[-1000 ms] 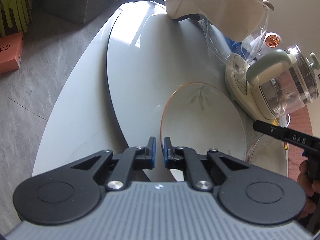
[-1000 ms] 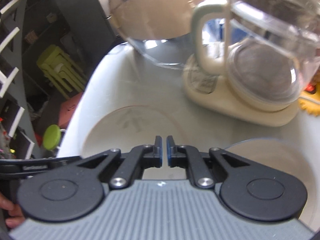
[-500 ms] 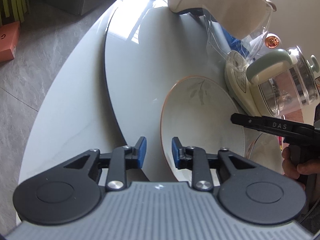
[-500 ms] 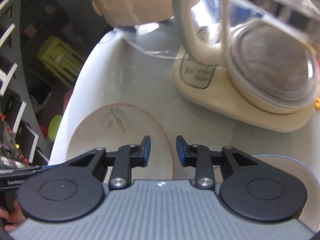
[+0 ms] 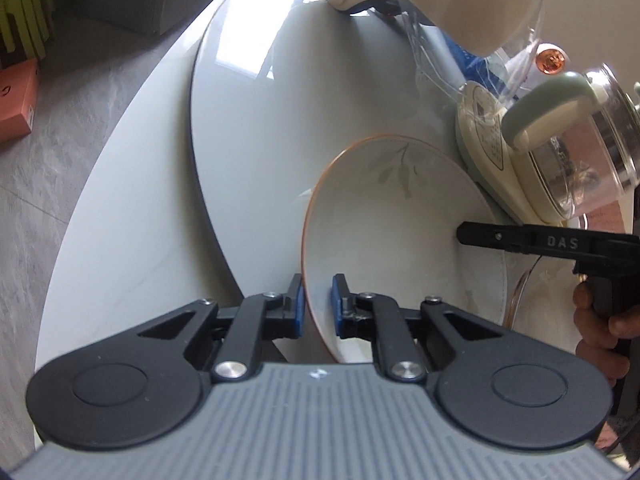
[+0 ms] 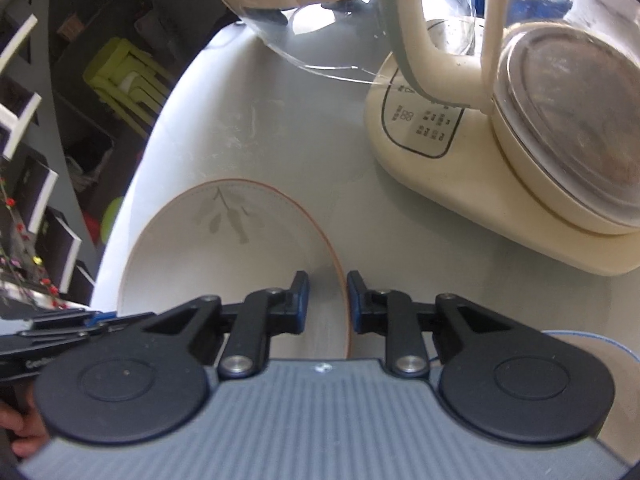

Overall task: Organize plates and bowls
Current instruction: 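Lift the leaf plate with both grippers and carry it over the stacked plates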

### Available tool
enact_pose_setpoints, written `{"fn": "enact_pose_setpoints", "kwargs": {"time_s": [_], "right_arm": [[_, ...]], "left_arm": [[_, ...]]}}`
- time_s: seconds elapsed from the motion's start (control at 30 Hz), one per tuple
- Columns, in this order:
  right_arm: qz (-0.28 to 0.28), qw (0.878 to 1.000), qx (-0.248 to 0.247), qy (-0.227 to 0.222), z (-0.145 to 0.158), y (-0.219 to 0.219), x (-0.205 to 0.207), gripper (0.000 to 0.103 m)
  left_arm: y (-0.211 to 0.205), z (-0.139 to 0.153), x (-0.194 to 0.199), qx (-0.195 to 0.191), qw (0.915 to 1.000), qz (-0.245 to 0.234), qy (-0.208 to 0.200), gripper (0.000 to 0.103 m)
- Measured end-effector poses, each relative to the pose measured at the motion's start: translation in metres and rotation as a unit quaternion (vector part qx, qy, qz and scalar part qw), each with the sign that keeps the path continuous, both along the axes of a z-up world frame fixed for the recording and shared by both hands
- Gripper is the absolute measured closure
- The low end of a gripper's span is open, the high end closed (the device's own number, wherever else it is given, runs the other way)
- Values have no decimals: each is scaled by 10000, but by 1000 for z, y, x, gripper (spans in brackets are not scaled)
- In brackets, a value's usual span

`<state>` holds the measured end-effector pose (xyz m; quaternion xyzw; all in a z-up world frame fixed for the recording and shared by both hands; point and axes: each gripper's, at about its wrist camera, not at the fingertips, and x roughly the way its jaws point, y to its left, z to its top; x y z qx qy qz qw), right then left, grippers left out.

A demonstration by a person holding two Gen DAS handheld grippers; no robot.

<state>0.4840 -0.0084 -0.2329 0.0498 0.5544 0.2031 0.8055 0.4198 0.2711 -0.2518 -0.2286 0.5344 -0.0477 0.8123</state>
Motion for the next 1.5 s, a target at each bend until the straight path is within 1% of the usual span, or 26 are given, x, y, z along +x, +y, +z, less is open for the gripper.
{"fn": "enact_pose_setpoints", "kwargs": {"time_s": [0.1, 0.3, 0.47, 0.6, 0.8, 0.93, 1.07, 1.17, 1.27, 1.43, 1.5], "right_arm": [[-75, 9997, 244, 12, 4, -5, -4, 81], [-99, 9994, 327, -97, 18, -12, -15, 81], [-203, 9984, 406, -337, 38, -26, -23, 81], [-369, 9973, 405, -488, 54, -43, -35, 81], [-718, 9947, 240, -690, 74, -79, -60, 81], [-944, 9926, 139, -753, 80, -113, -79, 81], [-1152, 9907, -1, -729, 77, -144, -95, 81], [-1281, 9895, -69, -662, 69, -167, -105, 81], [-1389, 9885, 27, -595, 62, -184, -109, 81], [-1266, 9902, -102, -588, 51, -195, -110, 81], [-1144, 9915, -56, -617, 49, -195, -111, 81]], "left_arm": [[1, 5, -1, 40, 9999, -122, -28, 87], [-1, 23, 0, 34, 9998, -130, -138, 87], [-9, 41, -3, -54, 9994, -193, -280, 87], [-25, 52, -6, -163, 9988, -308, -333, 87], [-71, 61, -8, -277, 9968, -608, -432, 87], [-105, 58, -10, -407, 9957, -753, -368, 87], [-140, 49, -12, -454, 9949, -866, -258, 87], [-161, 42, -14, -381, 9951, -890, -201, 87], [-175, 35, -14, -332, 9955, -874, -122, 87], [-191, 26, -14, -129, 9968, -791, -3, 85], [-191, 23, -13, -131, 9974, -705, 55, 85]]}}
